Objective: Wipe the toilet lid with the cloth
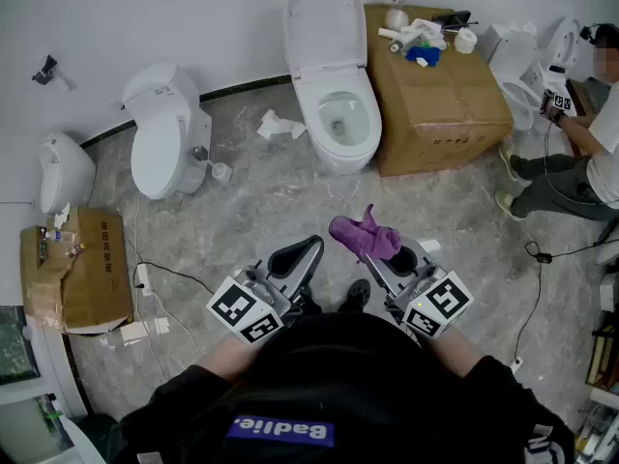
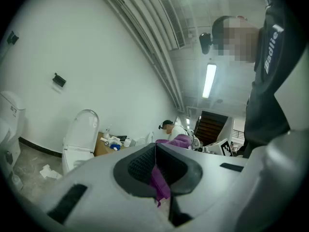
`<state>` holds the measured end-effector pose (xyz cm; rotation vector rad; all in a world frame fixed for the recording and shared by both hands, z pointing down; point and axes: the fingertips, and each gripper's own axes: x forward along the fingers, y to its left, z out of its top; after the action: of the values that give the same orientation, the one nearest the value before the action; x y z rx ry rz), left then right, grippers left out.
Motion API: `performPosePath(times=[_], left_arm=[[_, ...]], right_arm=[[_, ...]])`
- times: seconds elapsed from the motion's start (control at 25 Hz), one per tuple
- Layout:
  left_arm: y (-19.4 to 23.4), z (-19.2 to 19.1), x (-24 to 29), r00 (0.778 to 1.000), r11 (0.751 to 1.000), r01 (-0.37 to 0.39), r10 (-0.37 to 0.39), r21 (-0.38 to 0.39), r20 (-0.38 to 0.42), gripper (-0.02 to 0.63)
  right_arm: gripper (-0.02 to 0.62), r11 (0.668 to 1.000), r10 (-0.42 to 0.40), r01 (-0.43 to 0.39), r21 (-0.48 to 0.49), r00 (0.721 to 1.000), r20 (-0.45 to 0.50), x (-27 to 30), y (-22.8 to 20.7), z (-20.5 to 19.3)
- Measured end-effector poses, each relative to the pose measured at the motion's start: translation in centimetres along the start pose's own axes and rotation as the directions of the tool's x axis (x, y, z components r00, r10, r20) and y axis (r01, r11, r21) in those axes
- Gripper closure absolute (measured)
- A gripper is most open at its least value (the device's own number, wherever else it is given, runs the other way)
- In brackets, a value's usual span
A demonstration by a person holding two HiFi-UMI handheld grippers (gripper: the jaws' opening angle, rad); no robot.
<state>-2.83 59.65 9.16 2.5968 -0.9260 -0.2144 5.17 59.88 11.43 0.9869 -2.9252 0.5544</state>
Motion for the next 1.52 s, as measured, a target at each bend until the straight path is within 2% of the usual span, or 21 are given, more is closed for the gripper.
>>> performPosePath(times=[0.8,1.0,1.52], left_arm=[[0.4,0.3,0.3,1.000,1.000,-0.001,0.001,0.007,0.004,0.586],[-0.1,0.6,2.0,1.000,1.000,-0.008,0.008,0.021,0.008,0.586],[0.5,0.7,5.8,0.995,0.995,-0.091,0.090,0.034,0.047,0.586]], right_arm=[[0.520,1.000,0.008,-0.008,0.014,1.000,0.006,0.1,-0.2,-0.2],[0.520,1.000,0.009,-0.009,0.011,1.000,0.014,-1.0,-1.9,0.5],[0.520,0.998,0.066,-0.066,0.012,0.998,0.001,-2.0,-6.5,0.8]])
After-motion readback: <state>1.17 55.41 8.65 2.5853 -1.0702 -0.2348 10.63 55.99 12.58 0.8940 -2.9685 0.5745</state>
